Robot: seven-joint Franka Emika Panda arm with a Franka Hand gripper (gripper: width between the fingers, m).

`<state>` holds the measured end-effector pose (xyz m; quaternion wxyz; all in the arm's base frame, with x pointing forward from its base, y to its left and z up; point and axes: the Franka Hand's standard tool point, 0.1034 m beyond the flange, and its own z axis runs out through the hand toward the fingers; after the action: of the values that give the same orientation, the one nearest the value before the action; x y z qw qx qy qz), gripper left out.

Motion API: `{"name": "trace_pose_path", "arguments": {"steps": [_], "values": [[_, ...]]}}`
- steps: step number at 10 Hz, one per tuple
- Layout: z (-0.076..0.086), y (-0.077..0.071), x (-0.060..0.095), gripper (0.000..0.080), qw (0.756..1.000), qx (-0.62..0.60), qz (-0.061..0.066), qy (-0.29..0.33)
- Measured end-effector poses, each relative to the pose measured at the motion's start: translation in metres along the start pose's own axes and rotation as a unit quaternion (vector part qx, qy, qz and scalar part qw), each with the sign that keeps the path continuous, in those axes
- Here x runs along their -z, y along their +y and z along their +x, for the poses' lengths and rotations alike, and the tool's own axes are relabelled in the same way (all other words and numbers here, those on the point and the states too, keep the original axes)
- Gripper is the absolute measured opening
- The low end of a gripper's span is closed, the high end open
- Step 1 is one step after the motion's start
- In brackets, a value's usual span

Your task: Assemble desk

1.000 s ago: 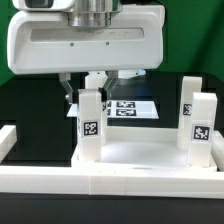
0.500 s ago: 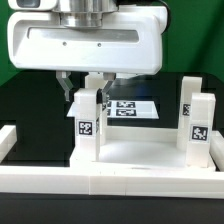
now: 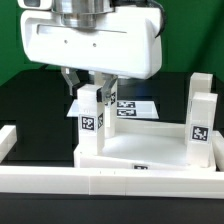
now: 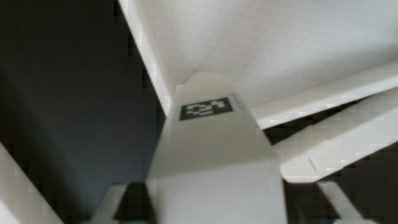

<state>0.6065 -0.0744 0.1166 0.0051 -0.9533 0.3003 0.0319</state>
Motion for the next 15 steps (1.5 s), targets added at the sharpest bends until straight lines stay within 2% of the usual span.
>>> {"name": "trace_pose_path", "arguments": {"steps": [2, 4, 5, 6, 8, 10, 15], "values": [[0.0, 0.001, 0.0, 0.0335, 1.0, -0.021, -0.001, 0.0], [0.0, 0.001, -0.002, 0.0586, 1.0, -0.025, -0.001, -0.001], [-0.001, 0.0, -0.001, 0.0586, 1.0, -0.025, -0.001, -0.002], [-0.004, -0.002, 0.006, 0.0636, 1.0, -0.024, 0.002, -0.006], [-0.013, -0.012, 0.022, 0.0646, 0.999, -0.042, 0.01, -0.01], [-0.028, -0.033, 0.034, 0.0649, 0.997, -0.077, 0.01, -0.02], [-0.027, -0.032, 0.031, 0.0649, 0.998, -0.067, 0.01, -0.019]]}}
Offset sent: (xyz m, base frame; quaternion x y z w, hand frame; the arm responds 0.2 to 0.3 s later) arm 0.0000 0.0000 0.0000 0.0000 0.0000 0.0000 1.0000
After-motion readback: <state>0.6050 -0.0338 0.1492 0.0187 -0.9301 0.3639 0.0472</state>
